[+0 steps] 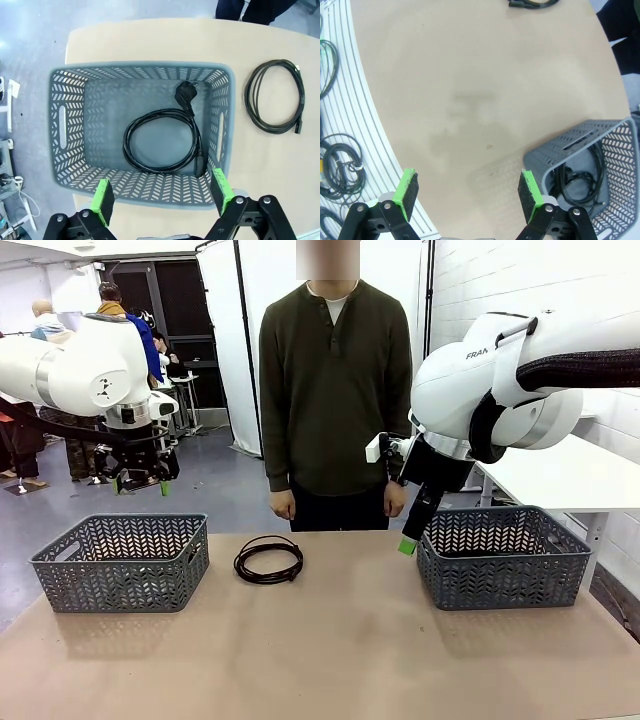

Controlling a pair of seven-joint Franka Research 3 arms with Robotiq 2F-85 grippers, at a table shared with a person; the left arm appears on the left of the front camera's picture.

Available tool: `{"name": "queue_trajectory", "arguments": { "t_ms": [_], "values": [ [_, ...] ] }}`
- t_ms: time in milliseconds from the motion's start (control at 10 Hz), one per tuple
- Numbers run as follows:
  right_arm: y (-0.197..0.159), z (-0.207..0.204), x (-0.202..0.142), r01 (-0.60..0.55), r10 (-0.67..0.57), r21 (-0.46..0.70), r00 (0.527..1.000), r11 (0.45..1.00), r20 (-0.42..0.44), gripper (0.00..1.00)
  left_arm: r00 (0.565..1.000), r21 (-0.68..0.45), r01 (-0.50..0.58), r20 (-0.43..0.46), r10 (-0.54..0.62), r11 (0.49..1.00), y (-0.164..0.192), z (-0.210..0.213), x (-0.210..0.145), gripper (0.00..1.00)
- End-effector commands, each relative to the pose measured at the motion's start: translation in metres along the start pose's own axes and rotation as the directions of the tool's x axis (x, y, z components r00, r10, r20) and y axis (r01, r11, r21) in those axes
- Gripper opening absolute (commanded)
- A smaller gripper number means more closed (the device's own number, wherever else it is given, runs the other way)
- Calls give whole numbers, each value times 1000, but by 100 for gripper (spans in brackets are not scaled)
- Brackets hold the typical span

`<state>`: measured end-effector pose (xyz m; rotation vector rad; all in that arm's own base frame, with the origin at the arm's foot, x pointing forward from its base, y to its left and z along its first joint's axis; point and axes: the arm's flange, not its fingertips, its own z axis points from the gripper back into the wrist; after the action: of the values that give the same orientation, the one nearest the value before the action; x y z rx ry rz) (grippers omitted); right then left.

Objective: Organize the cables according to human instructions.
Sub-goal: Pick up a bundle of cables and place it in the basket indicated by the human.

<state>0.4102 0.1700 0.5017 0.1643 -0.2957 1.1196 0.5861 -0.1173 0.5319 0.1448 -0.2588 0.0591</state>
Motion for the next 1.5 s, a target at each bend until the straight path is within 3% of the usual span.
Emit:
{"name": "queue_trajectory", "arguments": {
  "t_ms": [0,100,200,600,1000,1200,1400],
  "values": [
    [0,-1,0,2,-2,-3,1000,1000,-1,100,999,-30,-30,-38,29,999,0,3,-10,100],
    [0,-1,0,2,-2,-3,1000,1000,-1,100,997,-43,-31,-72,28,999,-3,6,-12,100],
    [0,-1,0,2,-2,-3,1000,1000,-1,100,1000,-9,-6,-11,6,1000,-1,1,-2,100],
    [0,-1,0,2,-2,-3,1000,1000,-1,100,1000,-9,-6,-11,6,1000,-1,1,-2,100],
    [0,-1,0,2,-2,-3,1000,1000,-1,100,999,-129,13,-29,-16,992,-18,17,-34,100],
    [0,-1,0,2,-2,-3,1000,1000,-1,100,996,-178,89,-12,-93,980,-26,30,-59,100],
    [0,-1,0,2,-2,-3,1000,1000,-1,100,960,-197,280,60,-274,939,-37,37,-87,100]
  ]
}}
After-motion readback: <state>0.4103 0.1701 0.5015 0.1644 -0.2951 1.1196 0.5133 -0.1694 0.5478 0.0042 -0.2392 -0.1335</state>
